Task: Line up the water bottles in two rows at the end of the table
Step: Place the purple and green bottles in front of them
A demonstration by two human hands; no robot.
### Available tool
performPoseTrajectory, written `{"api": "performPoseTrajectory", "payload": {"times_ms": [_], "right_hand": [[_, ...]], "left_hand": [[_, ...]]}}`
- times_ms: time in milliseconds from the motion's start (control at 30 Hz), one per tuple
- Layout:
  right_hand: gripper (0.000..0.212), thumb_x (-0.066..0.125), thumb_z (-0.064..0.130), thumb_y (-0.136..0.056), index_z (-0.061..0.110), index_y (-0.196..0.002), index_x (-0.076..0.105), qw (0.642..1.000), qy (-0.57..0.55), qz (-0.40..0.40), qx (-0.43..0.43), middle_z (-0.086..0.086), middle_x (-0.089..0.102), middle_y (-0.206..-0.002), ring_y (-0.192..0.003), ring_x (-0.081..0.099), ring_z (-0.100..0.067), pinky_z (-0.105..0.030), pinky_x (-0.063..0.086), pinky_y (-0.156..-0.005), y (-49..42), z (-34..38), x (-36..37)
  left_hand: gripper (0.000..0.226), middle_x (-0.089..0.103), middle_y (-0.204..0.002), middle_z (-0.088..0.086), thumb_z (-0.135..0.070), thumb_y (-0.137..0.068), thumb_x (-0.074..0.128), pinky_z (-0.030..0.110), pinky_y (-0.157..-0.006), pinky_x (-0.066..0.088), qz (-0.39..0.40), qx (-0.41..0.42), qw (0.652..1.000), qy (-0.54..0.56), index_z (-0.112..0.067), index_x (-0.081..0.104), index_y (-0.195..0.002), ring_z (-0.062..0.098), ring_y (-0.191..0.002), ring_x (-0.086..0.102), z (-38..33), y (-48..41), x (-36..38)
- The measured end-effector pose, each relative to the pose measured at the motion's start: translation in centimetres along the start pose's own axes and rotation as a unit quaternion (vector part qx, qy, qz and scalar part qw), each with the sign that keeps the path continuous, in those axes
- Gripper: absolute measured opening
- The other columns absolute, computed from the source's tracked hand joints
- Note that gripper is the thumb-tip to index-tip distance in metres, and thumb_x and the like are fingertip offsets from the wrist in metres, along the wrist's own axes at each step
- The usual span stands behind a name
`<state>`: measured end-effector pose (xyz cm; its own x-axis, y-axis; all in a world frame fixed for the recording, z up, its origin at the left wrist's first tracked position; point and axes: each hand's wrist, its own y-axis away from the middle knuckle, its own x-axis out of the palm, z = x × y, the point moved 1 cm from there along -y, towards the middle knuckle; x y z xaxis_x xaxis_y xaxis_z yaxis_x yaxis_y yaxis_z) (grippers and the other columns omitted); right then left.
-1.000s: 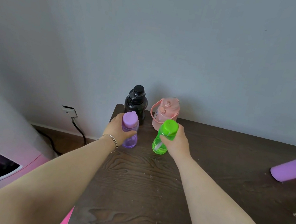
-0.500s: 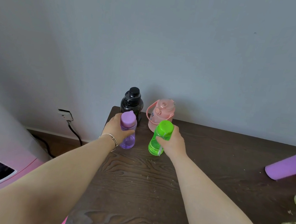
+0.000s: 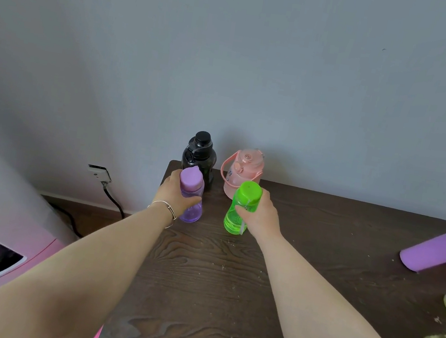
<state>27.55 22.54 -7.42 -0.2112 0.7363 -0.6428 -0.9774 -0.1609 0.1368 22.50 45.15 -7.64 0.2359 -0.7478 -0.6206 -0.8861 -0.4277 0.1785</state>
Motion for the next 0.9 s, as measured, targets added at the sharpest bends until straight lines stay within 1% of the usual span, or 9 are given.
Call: {"api": "performPoseTrajectory", "payload": {"times_ms": [133, 200, 267, 367, 467, 567, 667, 733, 900], "right_hand": [[0.069, 0.080, 0.025, -0.076, 0.022, -0.133, 0.042, 0.999, 0.021, -0.022, -0.035, -0.003, 0.055, -0.126, -0.113, 0.056, -0.025, -0.031, 0.043, -0.082, 0.4, 0.3, -0.4], [0.073, 0.080, 0.028, -0.076, 0.023, -0.137, 0.040, 0.995, 0.063, -0.037, -0.062, -0.004, 0.050, -0.133, -0.118, 0.052, -0.024, -0.034, 0.046, -0.084, 0.7, 0.6, -0.8], [0.076, 0.079, 0.031, -0.077, 0.019, -0.140, 0.038, 0.984, 0.135, -0.054, -0.102, -0.005, 0.046, -0.138, -0.123, 0.047, -0.025, -0.038, 0.047, -0.088, 1.1, 0.9, -1.2], [0.074, 0.079, 0.031, -0.074, 0.012, -0.136, 0.043, 0.948, 0.262, -0.065, -0.170, -0.009, 0.051, -0.135, -0.124, 0.049, -0.030, -0.040, 0.047, -0.096, 1.8, 1.3, -1.6], [0.072, 0.078, 0.033, -0.076, 0.009, -0.135, 0.045, 0.914, 0.359, -0.056, -0.183, -0.013, 0.051, -0.137, -0.130, 0.047, -0.034, -0.045, 0.041, -0.107, 2.8, 1.5, -1.7], [0.071, 0.071, 0.037, -0.083, 0.009, -0.140, 0.040, 0.902, 0.397, -0.062, -0.159, -0.013, 0.047, -0.142, -0.138, 0.038, -0.033, -0.049, 0.033, -0.113, 4.3, 1.2, -1.9], [0.068, 0.068, 0.035, -0.084, 0.009, -0.140, 0.040, 0.900, 0.405, -0.087, -0.133, -0.012, 0.047, -0.142, -0.140, 0.035, -0.032, -0.050, 0.027, -0.115, 6.3, 0.6, -3.0], [0.070, 0.068, 0.036, -0.084, 0.008, -0.142, 0.038, 0.898, 0.413, -0.098, -0.114, -0.012, 0.046, -0.143, -0.141, 0.034, -0.032, -0.050, 0.025, -0.116, 7.6, -0.1, -4.2], [0.070, 0.062, 0.040, -0.088, 0.010, -0.144, 0.033, 0.900, 0.409, -0.130, -0.075, -0.009, 0.043, -0.146, -0.144, 0.029, -0.029, -0.048, 0.021, -0.118, 10.6, -2.6, -8.2]], "left_hand": [[0.092, 0.040, -0.145, 0.008, -0.025, -0.073, 0.083, 0.043, -0.104, 0.044, 0.000, 0.043, 0.998, -0.044, -0.019, 0.029, -0.147, 0.030, -0.126, 0.046, -0.5, 0.4, -0.4], [0.094, 0.030, -0.152, 0.007, -0.025, -0.075, 0.080, 0.045, -0.107, 0.042, 0.001, 0.085, 0.991, -0.108, -0.019, 0.023, -0.150, 0.030, -0.134, 0.038, -0.7, 0.5, -0.9], [0.093, 0.023, -0.156, 0.007, -0.029, -0.077, 0.077, 0.045, -0.110, 0.037, -0.005, 0.132, 0.968, -0.211, -0.020, 0.021, -0.151, 0.031, -0.140, 0.029, -0.9, 0.7, -1.3], [0.088, 0.016, -0.159, 0.009, -0.038, -0.079, 0.070, 0.042, -0.116, 0.024, -0.002, 0.171, 0.921, -0.349, -0.023, 0.019, -0.150, 0.031, -0.146, 0.017, -1.2, 1.2, -1.7], [0.081, 0.012, -0.160, 0.012, -0.046, -0.083, 0.063, 0.045, -0.118, 0.017, 0.003, 0.204, 0.876, -0.437, -0.021, 0.020, -0.147, 0.032, -0.148, 0.010, -1.5, 2.0, -1.8], [0.078, 0.015, -0.159, 0.012, -0.046, -0.085, 0.058, 0.048, -0.117, 0.017, 0.002, 0.242, 0.851, -0.466, -0.019, 0.022, -0.148, 0.033, -0.147, 0.010, -2.0, 3.2, -1.5], [0.085, 0.014, -0.159, 0.013, -0.050, -0.085, 0.059, 0.050, -0.118, 0.016, 0.010, 0.272, 0.832, -0.483, -0.018, 0.017, -0.151, 0.033, -0.147, 0.009, -3.0, 4.7, -0.6], [0.087, 0.013, -0.160, 0.013, -0.051, -0.085, 0.059, 0.050, -0.119, 0.015, 0.018, 0.288, 0.827, -0.482, -0.016, 0.015, -0.152, 0.033, -0.148, 0.008, -3.9, 5.7, 0.2], [0.084, 0.019, -0.158, 0.013, -0.051, -0.086, 0.058, 0.051, -0.118, 0.018, 0.023, 0.324, 0.822, -0.468, -0.014, 0.018, -0.150, 0.033, -0.148, 0.012, -6.9, 8.8, 2.7]]}}
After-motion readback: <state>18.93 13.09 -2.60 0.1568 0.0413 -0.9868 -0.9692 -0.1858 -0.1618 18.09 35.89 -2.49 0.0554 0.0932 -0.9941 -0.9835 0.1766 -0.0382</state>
